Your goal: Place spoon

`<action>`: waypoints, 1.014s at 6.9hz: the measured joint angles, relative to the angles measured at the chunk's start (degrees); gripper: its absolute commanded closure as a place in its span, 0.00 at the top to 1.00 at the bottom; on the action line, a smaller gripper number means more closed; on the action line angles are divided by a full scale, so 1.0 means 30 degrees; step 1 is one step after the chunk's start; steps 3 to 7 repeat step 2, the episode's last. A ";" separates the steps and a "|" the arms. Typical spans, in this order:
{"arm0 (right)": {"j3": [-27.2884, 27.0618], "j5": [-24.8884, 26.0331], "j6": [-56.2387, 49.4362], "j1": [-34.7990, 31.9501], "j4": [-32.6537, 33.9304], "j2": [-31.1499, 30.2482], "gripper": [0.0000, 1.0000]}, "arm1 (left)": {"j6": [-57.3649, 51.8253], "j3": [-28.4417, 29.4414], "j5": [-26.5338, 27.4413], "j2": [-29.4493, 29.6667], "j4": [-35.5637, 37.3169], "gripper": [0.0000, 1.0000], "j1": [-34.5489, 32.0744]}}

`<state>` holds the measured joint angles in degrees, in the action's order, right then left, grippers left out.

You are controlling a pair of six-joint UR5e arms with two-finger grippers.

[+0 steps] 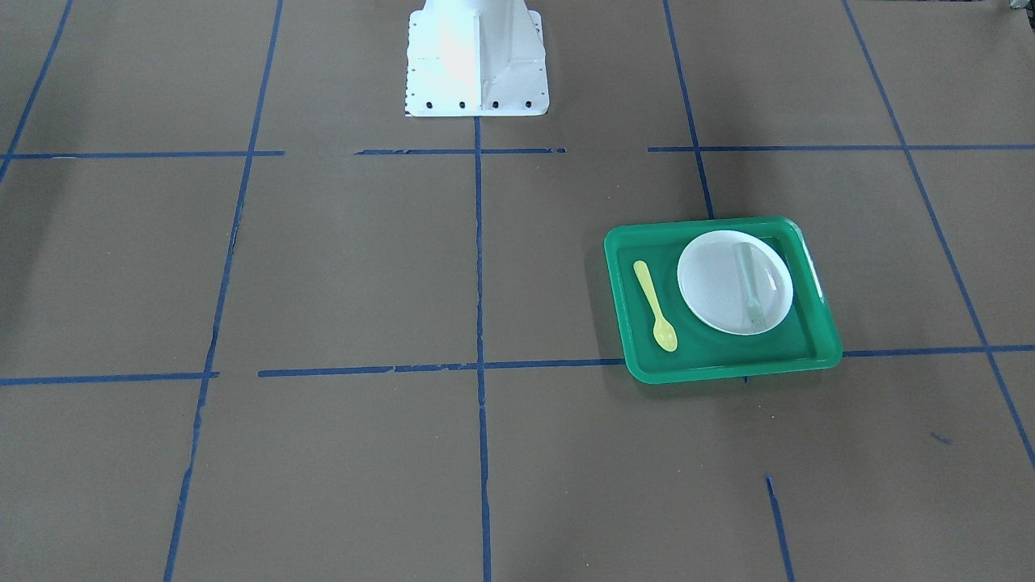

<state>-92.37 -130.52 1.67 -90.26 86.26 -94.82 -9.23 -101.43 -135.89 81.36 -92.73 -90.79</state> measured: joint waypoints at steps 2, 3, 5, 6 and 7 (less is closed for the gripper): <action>0.0000 0.0000 0.0000 0.0000 -0.0005 0.0000 1.00 | 0.0019 0.0000 0.0002 -0.0015 0.0000 1.00 0.0000; 0.0000 0.0000 0.0000 0.0000 -0.0005 0.0000 1.00 | 0.0019 0.0000 0.0002 -0.0015 0.0000 1.00 0.0000; 0.0000 0.0000 0.0000 0.0000 -0.0005 0.0000 1.00 | 0.0019 0.0000 0.0002 -0.0015 0.0000 1.00 0.0000; 0.0000 0.0000 0.0000 0.0000 -0.0005 0.0000 1.00 | 0.0019 0.0000 0.0002 -0.0015 0.0000 1.00 0.0000; 0.0000 0.0000 0.0000 0.0000 -0.0005 0.0000 1.00 | 0.0019 0.0000 0.0002 -0.0015 0.0000 1.00 0.0000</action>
